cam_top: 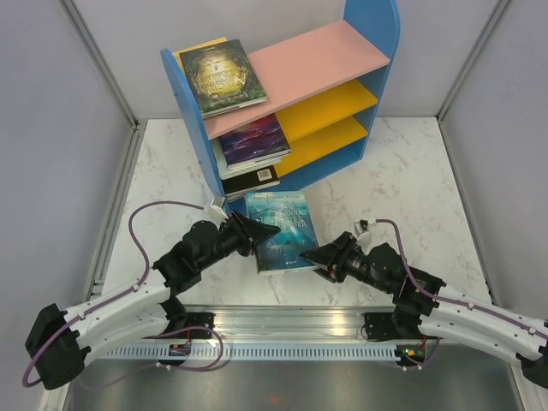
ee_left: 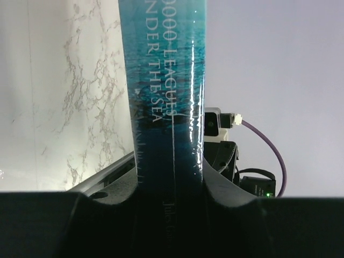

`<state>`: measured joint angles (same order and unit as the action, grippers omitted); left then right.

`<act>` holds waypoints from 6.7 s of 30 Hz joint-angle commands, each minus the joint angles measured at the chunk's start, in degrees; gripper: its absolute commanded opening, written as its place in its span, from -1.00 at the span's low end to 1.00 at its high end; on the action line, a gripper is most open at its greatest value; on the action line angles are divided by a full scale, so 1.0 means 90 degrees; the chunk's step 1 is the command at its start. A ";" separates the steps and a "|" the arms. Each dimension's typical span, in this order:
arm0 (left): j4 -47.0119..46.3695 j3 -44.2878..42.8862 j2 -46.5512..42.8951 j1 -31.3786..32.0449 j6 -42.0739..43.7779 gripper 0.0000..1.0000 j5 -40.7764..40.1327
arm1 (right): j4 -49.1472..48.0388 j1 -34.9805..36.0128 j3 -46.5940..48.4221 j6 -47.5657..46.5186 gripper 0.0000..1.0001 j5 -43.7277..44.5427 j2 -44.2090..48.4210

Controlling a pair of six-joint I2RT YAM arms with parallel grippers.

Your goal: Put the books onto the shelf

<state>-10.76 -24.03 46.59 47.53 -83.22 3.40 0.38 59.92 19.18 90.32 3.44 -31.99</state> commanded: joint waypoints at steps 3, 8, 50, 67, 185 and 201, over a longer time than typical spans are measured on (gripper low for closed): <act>-0.0259 -0.0328 0.0117 0.0510 0.0516 -0.95 0.0042 | -0.0590 -0.0329 0.0652 -0.0066 -0.54 0.0155 0.0262; -0.0162 -0.0240 0.0136 0.0510 0.0351 -0.95 0.0227 | -0.0433 -0.0681 0.0564 -0.0007 -0.90 0.0184 0.0809; 0.3166 -0.1822 -0.0515 0.0510 0.2079 1.00 0.0131 | 0.1979 -0.1432 0.3796 -0.3346 -1.00 0.0136 -0.0713; 0.4974 -0.1734 -0.2520 0.0500 0.1835 0.99 -0.0612 | -0.1799 -0.6590 0.2556 -0.0730 -1.00 -0.4426 -0.1288; 0.8003 -0.2906 -0.4395 0.0510 0.1913 1.00 -0.2008 | -0.3812 -0.2156 0.5136 -0.1120 0.06 -0.1486 -0.7668; 0.8032 -0.2887 -0.4278 0.0530 0.1942 1.00 -0.2223 | -0.1567 -0.2078 0.4295 -0.2097 0.96 -0.2023 -0.6612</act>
<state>61.25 -49.23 7.44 51.90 -64.69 -13.58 -18.09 40.88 57.87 75.00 -11.92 -92.84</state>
